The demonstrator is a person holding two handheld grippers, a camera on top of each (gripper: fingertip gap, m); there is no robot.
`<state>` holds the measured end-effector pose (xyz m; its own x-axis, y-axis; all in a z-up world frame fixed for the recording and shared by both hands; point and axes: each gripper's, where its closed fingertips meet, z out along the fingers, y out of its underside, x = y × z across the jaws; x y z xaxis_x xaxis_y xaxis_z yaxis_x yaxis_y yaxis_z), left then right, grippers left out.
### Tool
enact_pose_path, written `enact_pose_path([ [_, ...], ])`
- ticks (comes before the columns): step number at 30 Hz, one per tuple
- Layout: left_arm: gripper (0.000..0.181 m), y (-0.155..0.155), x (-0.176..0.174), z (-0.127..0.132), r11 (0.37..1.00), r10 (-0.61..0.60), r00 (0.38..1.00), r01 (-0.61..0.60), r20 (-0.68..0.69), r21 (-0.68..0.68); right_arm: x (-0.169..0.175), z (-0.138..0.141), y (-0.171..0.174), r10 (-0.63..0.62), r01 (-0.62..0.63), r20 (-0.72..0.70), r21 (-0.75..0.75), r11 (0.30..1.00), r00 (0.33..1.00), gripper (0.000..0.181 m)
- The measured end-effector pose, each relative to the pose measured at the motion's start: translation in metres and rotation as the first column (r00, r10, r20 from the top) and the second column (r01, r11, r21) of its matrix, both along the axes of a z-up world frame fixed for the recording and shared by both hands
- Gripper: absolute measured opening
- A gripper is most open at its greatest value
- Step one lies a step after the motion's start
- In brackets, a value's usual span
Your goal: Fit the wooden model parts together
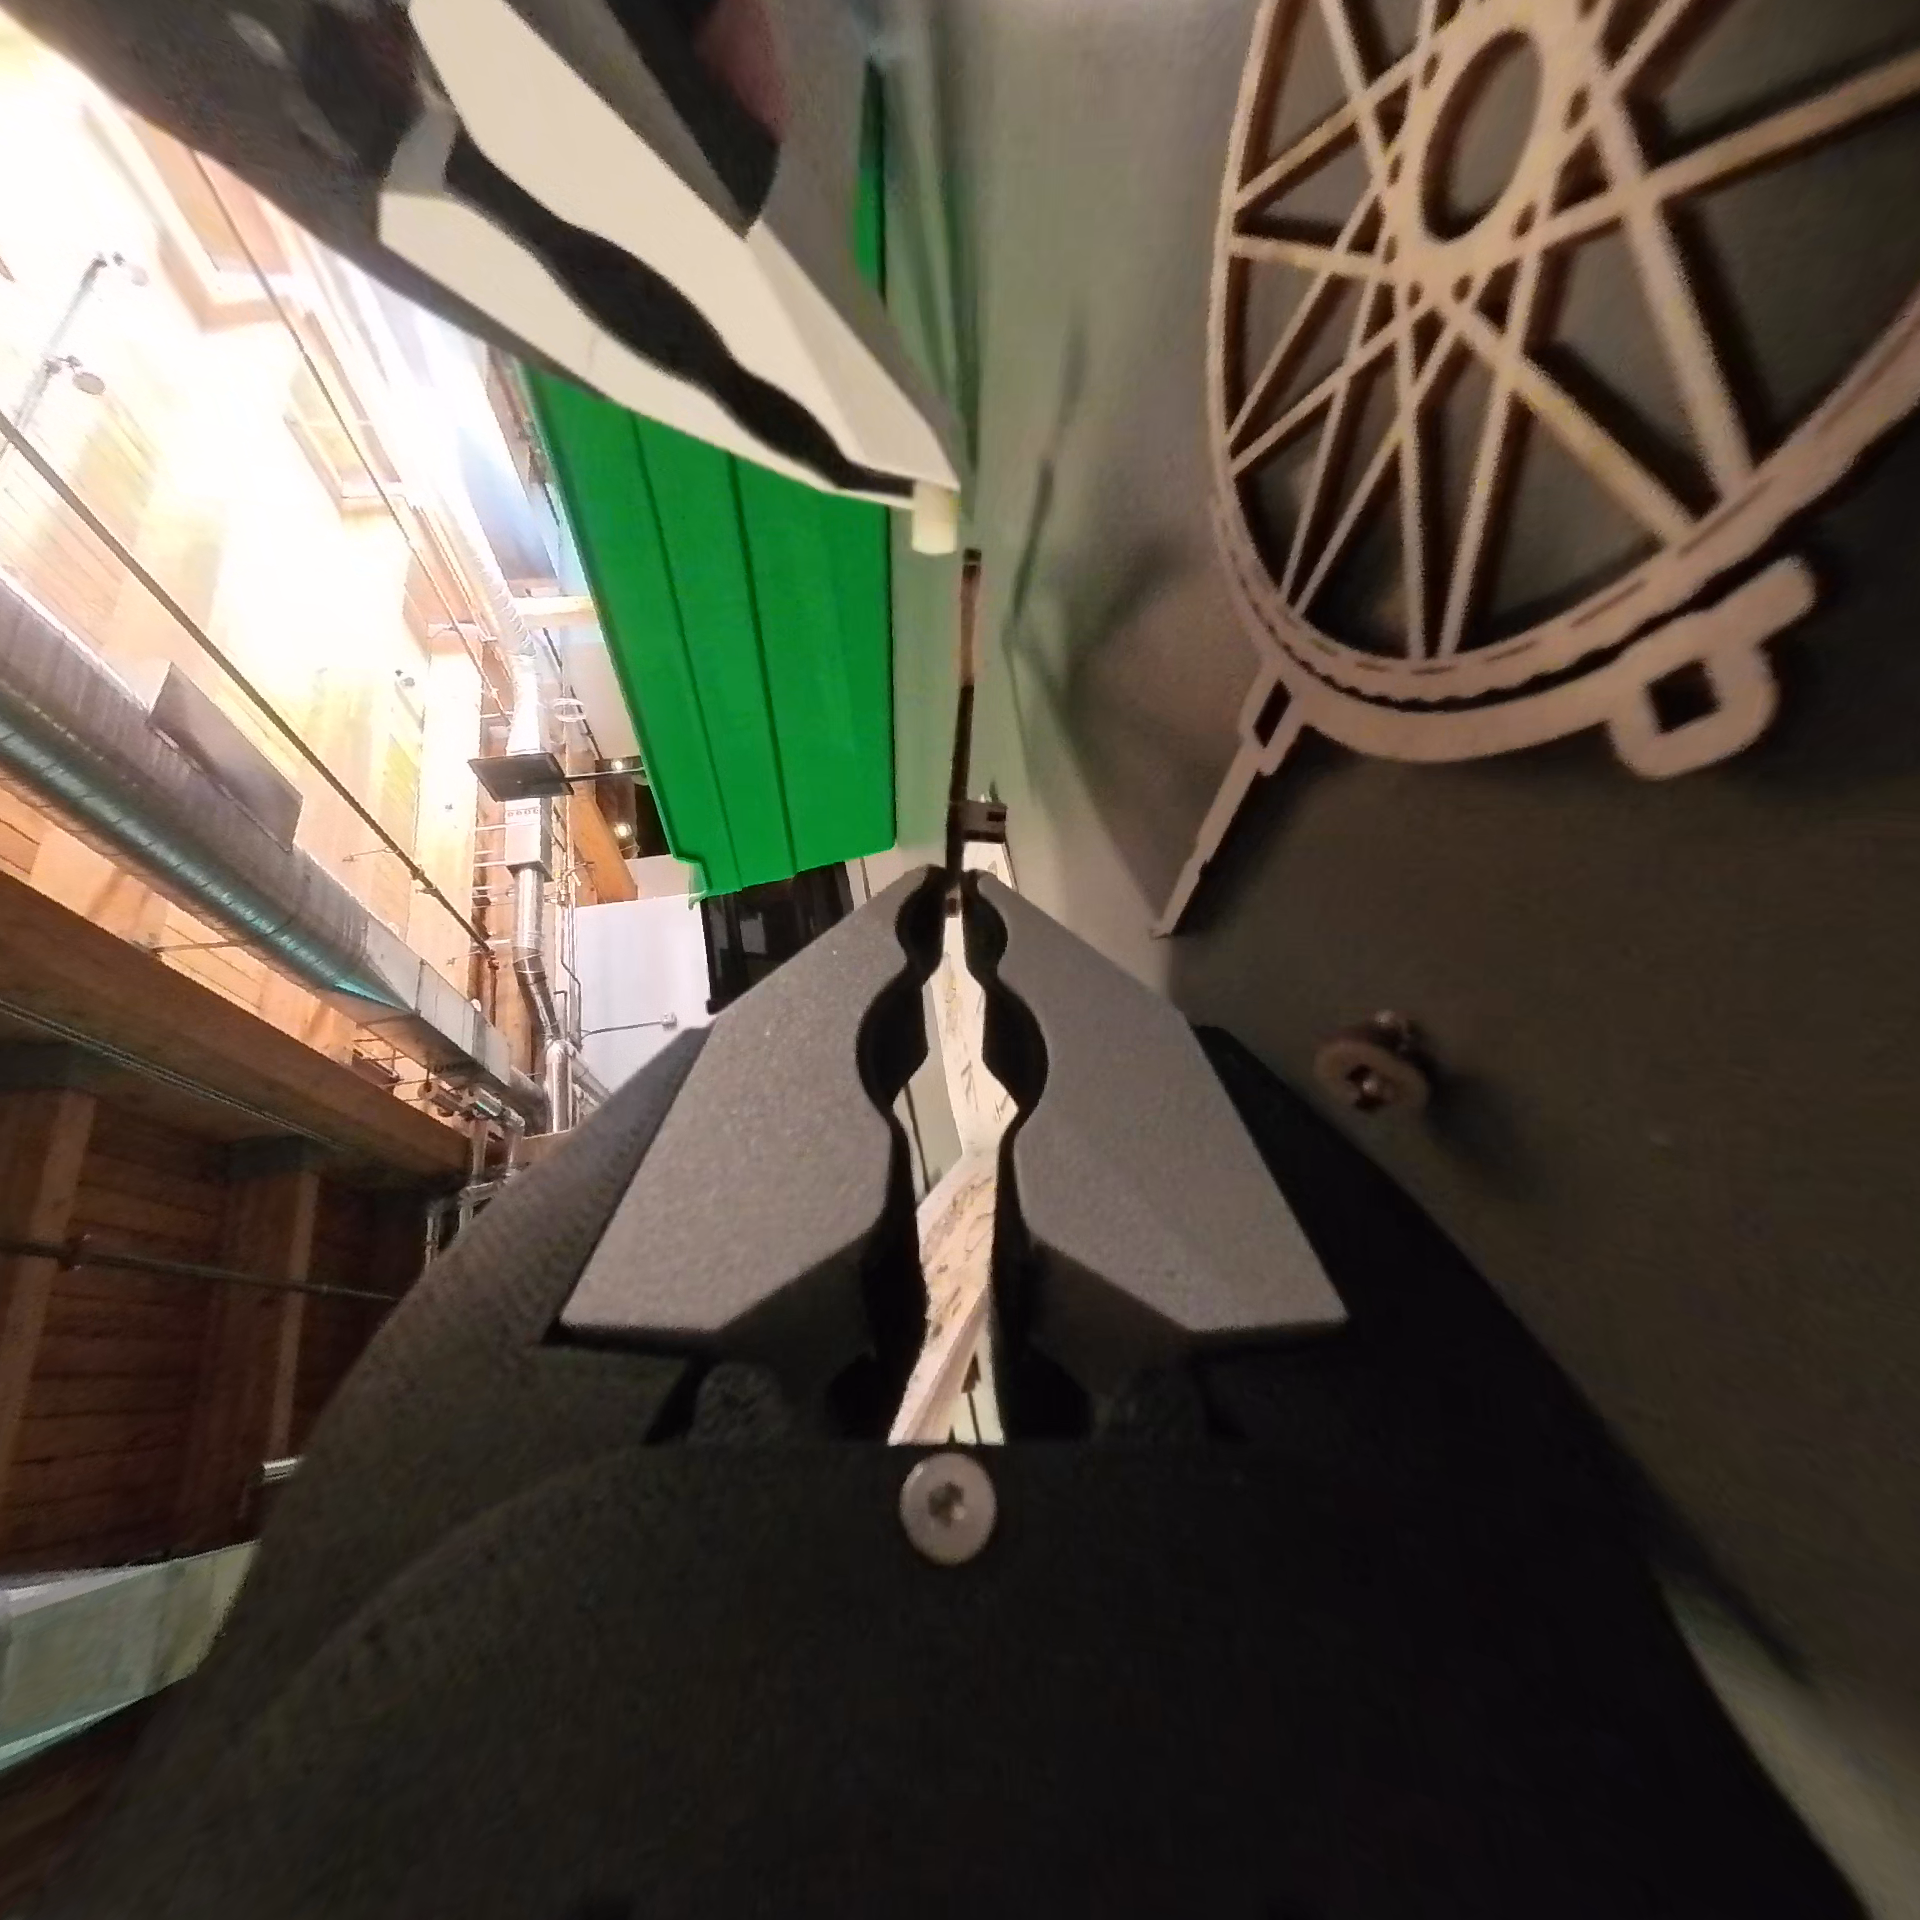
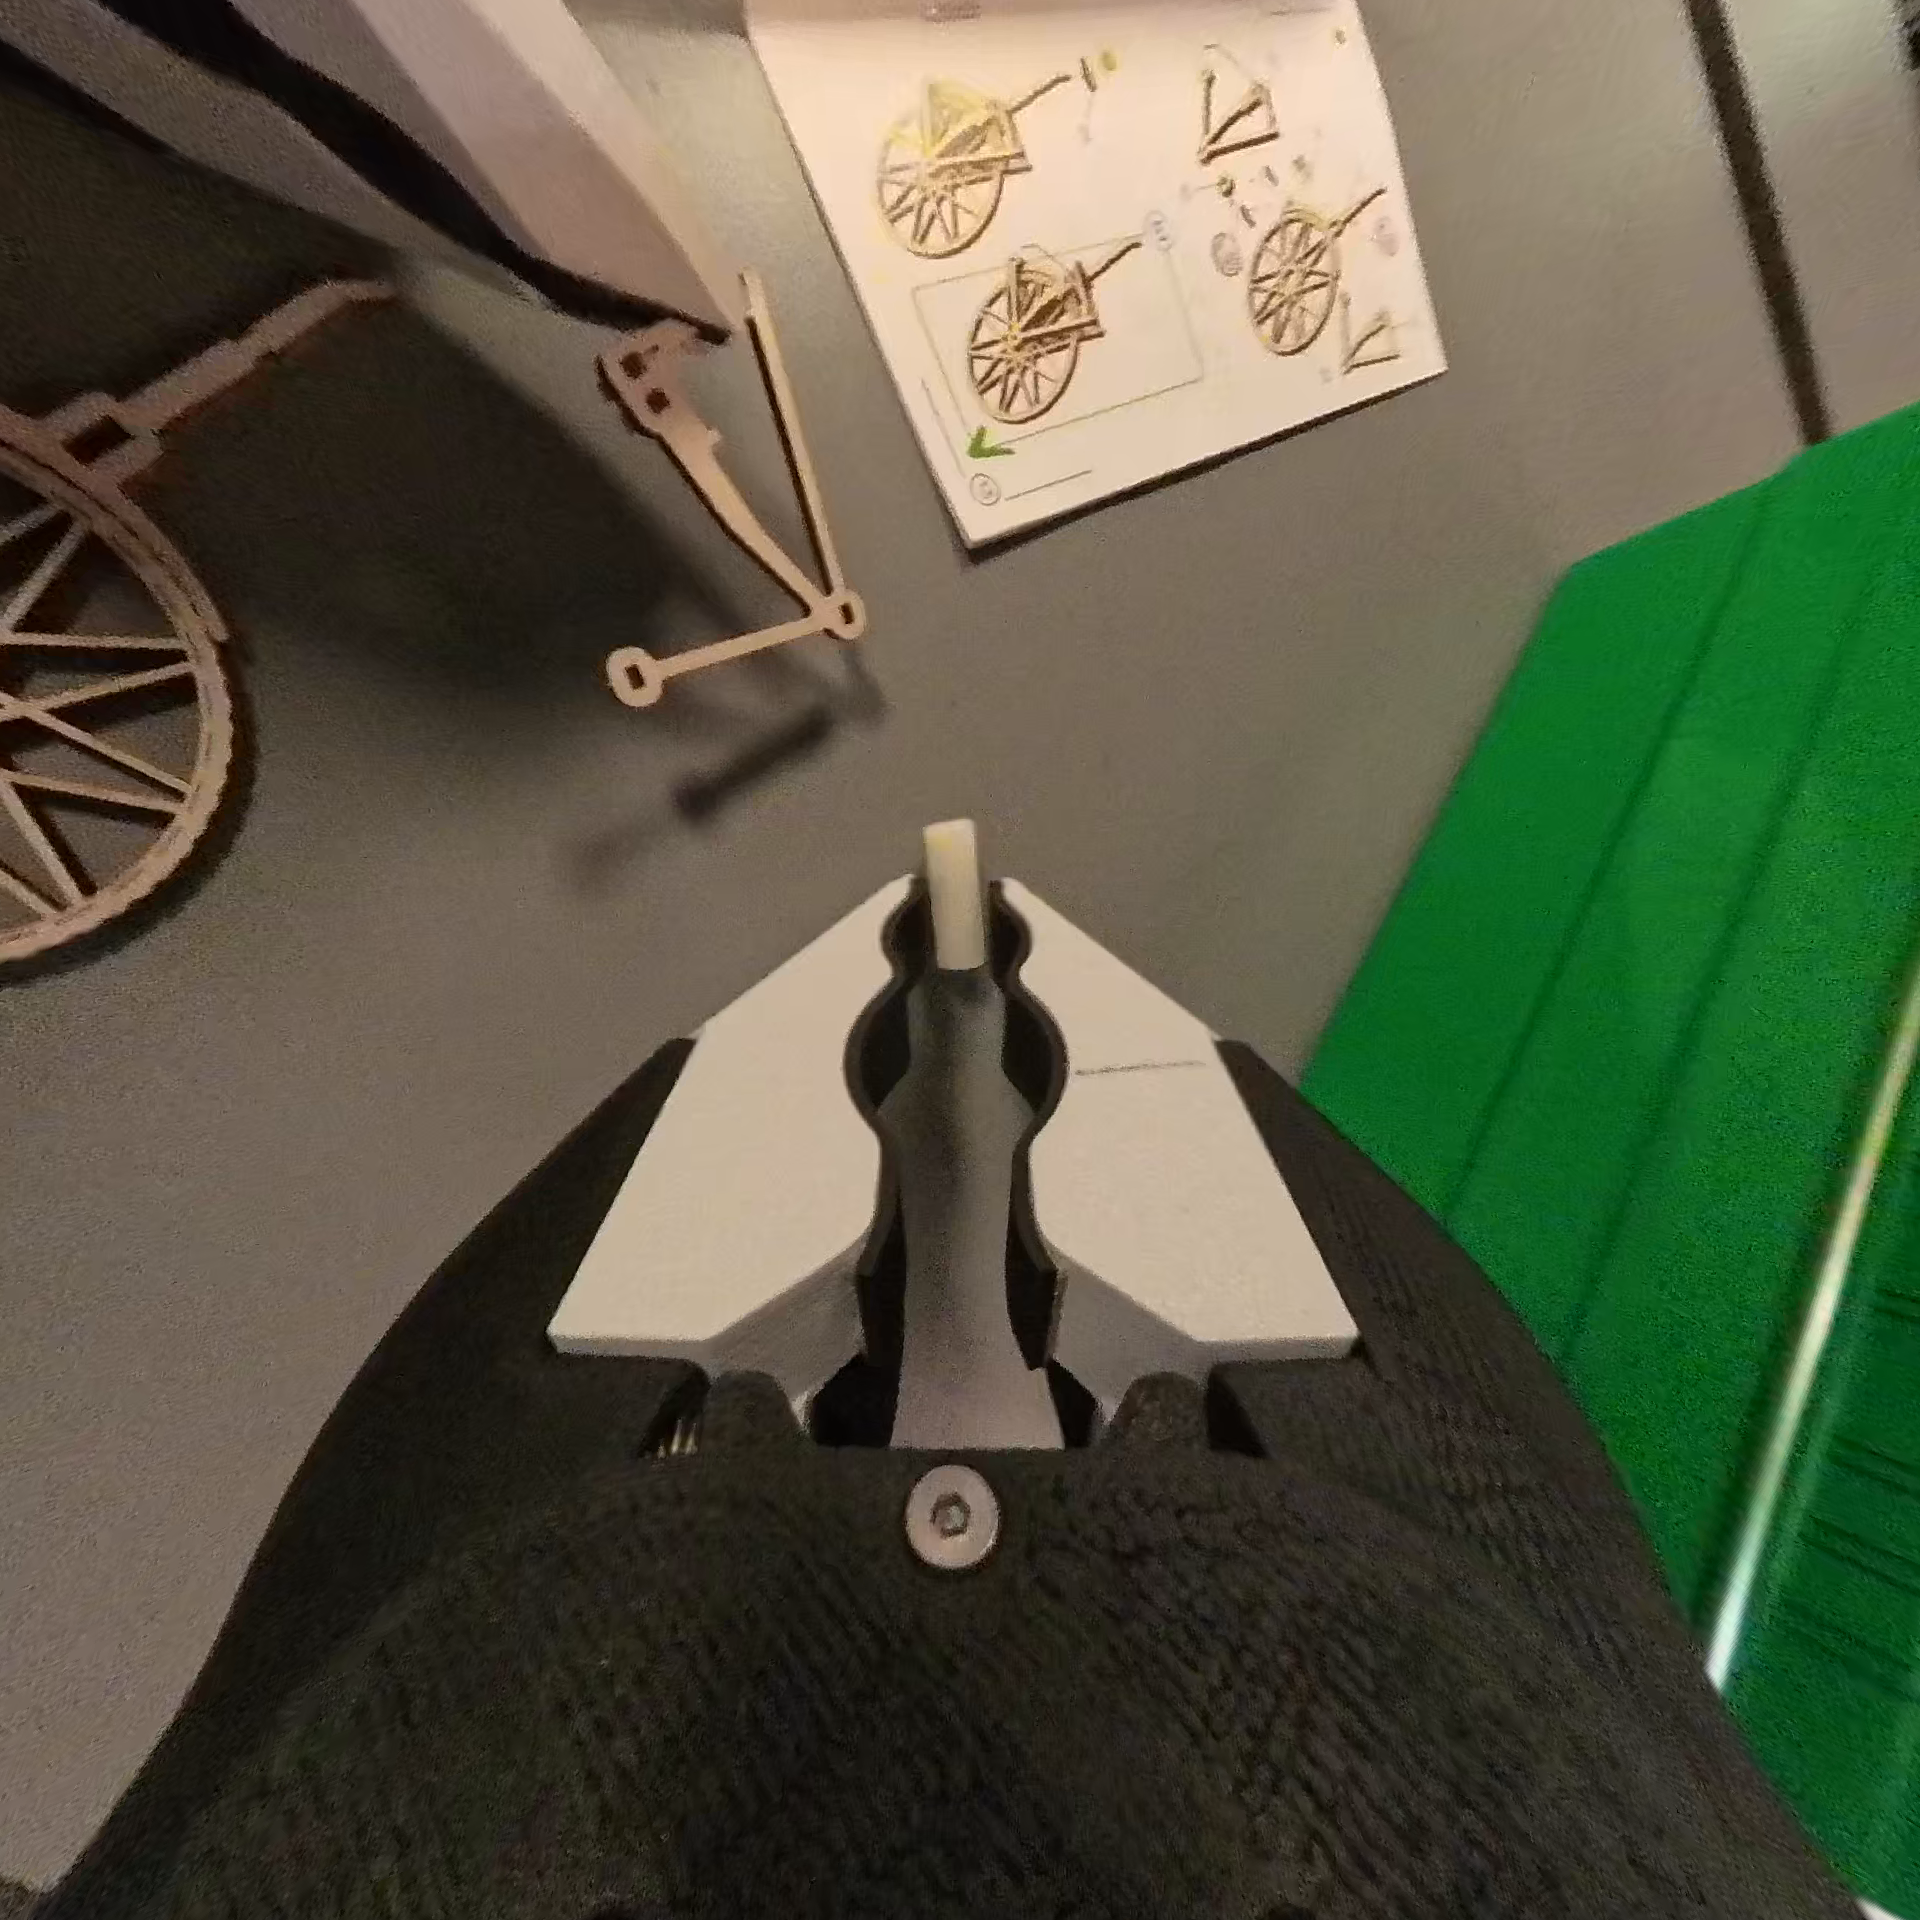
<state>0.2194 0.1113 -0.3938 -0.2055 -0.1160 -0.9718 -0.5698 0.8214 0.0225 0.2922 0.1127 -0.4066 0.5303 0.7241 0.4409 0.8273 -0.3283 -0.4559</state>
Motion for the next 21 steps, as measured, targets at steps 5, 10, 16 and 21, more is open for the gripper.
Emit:
enact_pose_path([
  [5, 0.002, 0.006, -0.004, -0.001, 0.999, 0.038, 0.999, -0.038, -0.012, -0.038, -0.01, 0.018, 0.006, 0.029, -0.019, -0.119, 0.088, 0.996, 0.992, 0.032],
  [10, 0.002, -0.004, -0.001, 0.0, 0.939, 0.047, 0.997, -0.024, 0.057, -0.344, -0.066, 0.06, -0.019, 0.358, -0.278, -0.221, 0.326, 0.904, 0.907, 0.042],
  [16, 0.002, -0.01, -0.001, 0.003, 0.811, 0.06, 0.993, 0.013, 0.104, -0.585, -0.088, 0.046, -0.026, 0.434, -0.398, -0.017, 0.364, 0.842, 0.901, 0.018],
  [21, 0.002, -0.015, 0.0, -0.001, 0.794, 0.053, 0.995, 0.009, 0.084, -0.608, -0.084, 0.034, -0.021, 0.391, -0.394, 0.078, 0.323, 0.86, 0.917, 0.019],
])
